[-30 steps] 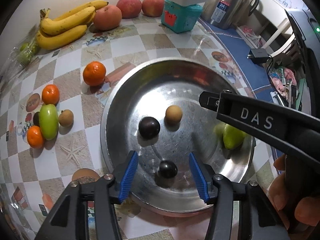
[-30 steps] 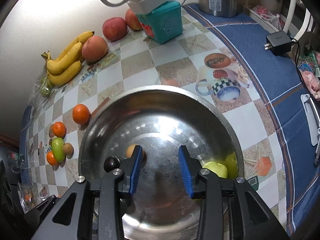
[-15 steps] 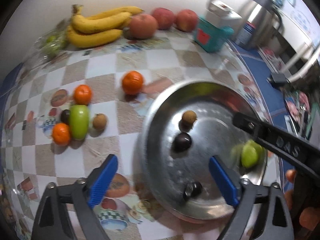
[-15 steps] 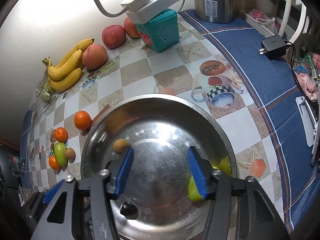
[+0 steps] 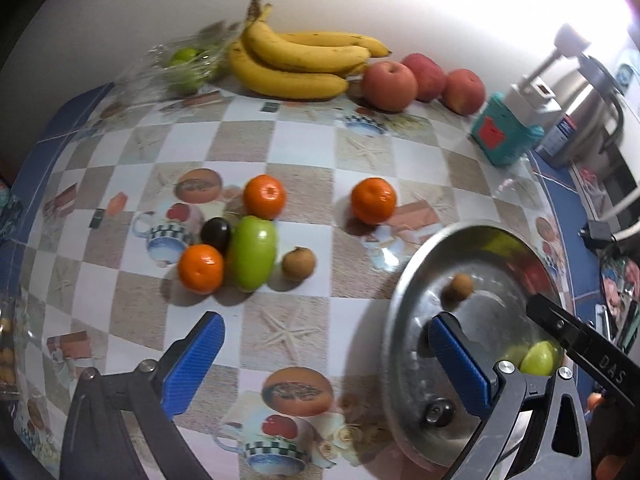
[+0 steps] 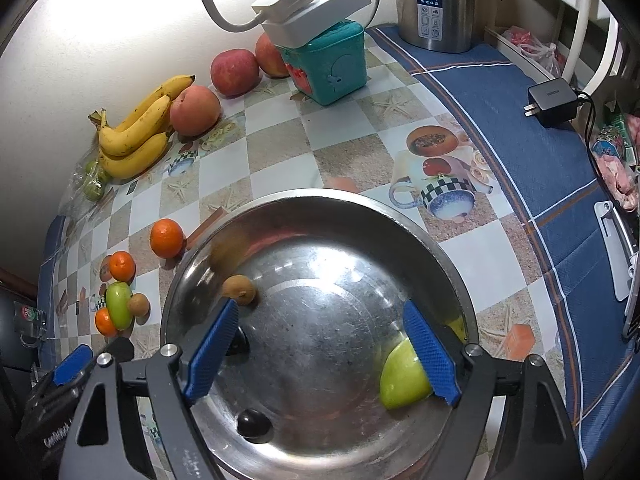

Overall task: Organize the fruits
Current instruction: 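Open both tools to drop the kiwi and plum into the basin, then move both tools back toward the fruit cluster on the table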

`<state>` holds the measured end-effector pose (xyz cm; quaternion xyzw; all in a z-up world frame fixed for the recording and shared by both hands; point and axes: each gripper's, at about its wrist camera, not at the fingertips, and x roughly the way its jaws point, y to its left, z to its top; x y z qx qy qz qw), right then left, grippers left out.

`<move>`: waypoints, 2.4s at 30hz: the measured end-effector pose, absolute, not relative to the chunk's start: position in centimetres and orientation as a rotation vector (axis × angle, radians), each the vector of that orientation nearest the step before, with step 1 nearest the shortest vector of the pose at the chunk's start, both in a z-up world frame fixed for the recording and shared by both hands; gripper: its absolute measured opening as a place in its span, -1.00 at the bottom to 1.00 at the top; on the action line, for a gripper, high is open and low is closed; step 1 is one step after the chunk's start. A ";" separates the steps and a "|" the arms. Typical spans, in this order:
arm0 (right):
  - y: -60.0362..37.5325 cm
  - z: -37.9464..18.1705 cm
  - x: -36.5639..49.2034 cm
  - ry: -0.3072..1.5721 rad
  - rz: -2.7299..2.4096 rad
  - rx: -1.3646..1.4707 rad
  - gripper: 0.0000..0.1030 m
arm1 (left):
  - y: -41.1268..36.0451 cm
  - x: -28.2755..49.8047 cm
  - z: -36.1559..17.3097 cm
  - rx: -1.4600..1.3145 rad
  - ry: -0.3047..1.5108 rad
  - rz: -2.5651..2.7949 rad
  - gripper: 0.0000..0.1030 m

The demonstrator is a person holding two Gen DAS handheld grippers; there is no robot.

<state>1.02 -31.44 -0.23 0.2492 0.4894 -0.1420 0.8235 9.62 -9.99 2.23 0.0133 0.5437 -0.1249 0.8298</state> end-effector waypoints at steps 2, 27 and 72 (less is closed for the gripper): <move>-31.3 -0.4 1.1 1.047 -0.302 0.525 1.00 | -9.5 9.8 2.2 0.011 1.156 -0.249 1.00; -27.0 -0.3 2.7 1.035 -0.158 0.455 1.00 | -2.1 12.2 2.5 -0.090 1.169 -0.062 1.00; -15.6 1.8 9.4 0.945 0.028 0.341 0.99 | 5.4 15.5 2.3 -0.225 1.076 -0.051 1.00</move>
